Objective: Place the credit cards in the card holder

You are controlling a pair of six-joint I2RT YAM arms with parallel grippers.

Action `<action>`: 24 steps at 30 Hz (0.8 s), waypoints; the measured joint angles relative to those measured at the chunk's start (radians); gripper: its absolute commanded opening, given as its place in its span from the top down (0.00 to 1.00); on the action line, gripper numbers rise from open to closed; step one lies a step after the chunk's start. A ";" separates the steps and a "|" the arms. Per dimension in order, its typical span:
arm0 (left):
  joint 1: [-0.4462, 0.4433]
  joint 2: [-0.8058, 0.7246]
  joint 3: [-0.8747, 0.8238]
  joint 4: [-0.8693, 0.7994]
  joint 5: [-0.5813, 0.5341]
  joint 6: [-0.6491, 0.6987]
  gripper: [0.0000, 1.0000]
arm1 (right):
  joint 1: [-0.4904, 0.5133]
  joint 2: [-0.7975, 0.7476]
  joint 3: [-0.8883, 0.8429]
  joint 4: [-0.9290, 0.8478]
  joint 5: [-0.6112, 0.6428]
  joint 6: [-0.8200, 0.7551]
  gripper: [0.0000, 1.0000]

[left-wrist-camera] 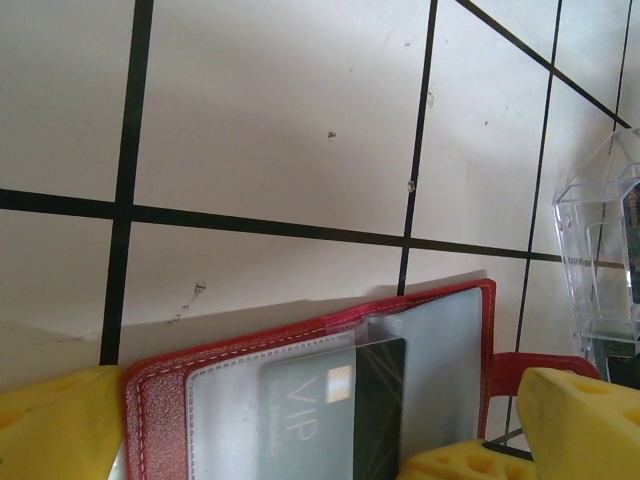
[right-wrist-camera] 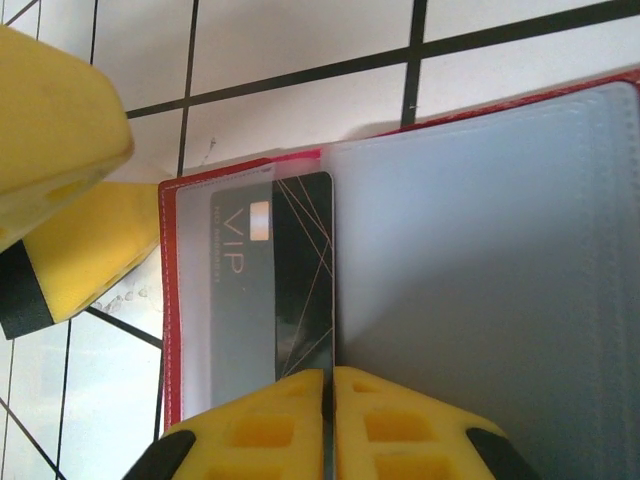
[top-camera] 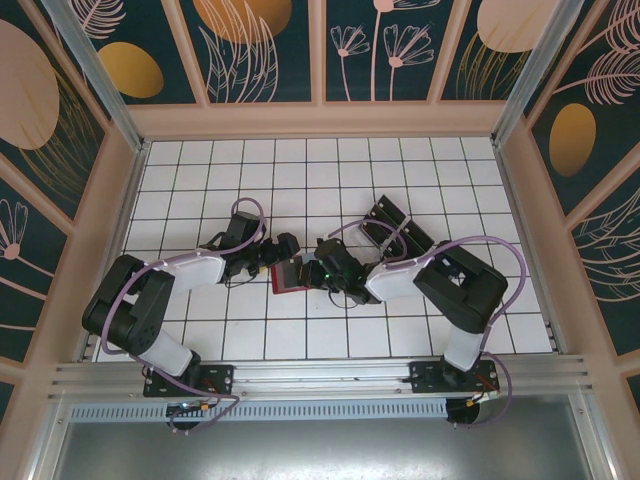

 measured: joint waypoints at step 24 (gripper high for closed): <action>-0.003 -0.021 -0.006 -0.021 -0.071 0.000 0.01 | 0.019 0.001 0.031 0.004 0.005 -0.004 0.73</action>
